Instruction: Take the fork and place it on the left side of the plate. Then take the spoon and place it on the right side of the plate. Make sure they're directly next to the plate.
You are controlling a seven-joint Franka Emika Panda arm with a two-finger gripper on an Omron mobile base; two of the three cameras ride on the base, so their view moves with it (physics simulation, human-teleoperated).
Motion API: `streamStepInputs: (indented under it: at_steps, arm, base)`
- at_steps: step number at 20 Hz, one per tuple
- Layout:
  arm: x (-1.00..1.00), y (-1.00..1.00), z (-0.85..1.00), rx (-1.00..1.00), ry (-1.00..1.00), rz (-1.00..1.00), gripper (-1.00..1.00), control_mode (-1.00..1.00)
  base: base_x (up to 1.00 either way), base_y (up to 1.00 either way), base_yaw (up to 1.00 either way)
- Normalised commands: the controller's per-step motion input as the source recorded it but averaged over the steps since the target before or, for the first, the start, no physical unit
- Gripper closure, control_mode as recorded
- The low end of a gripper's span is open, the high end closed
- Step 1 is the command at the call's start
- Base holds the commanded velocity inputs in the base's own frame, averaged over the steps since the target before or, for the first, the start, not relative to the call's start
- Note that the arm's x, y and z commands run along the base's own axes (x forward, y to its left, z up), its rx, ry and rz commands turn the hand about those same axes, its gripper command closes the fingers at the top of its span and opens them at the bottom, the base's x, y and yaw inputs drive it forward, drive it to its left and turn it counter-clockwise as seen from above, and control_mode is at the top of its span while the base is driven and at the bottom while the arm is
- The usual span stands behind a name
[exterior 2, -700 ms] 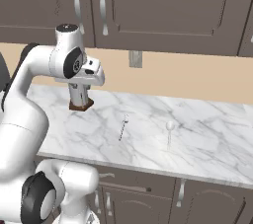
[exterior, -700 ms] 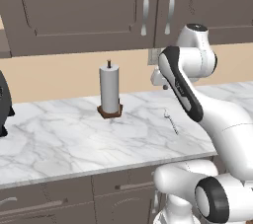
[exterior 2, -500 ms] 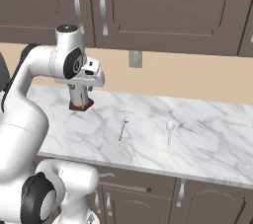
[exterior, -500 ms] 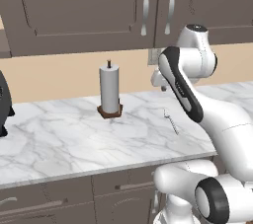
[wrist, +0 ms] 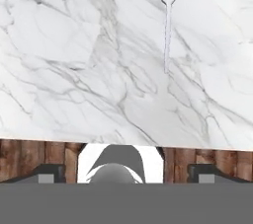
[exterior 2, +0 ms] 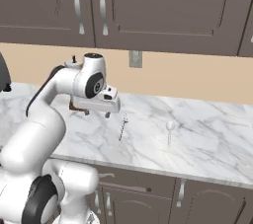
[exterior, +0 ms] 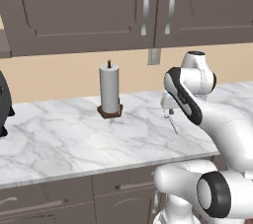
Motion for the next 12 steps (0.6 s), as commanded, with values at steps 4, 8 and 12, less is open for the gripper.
streamStepInputs:
  at_steps: [4, 8, 12]
  arm:
    - [0.55, -0.33, -0.88, 0.00, 0.18, -0.01, -1.00, -1.00]
    - [0.57, -0.13, -0.77, 0.00, 0.04, 0.00, -1.00, -1.00]
    - [0.40, -0.15, -0.50, 0.00, -0.02, 0.00, -1.00, -1.00]
  base:
    - [0.00, 0.00, 0.00]
    - [0.00, 0.00, 0.00]
    - [0.00, 0.00, 0.00]
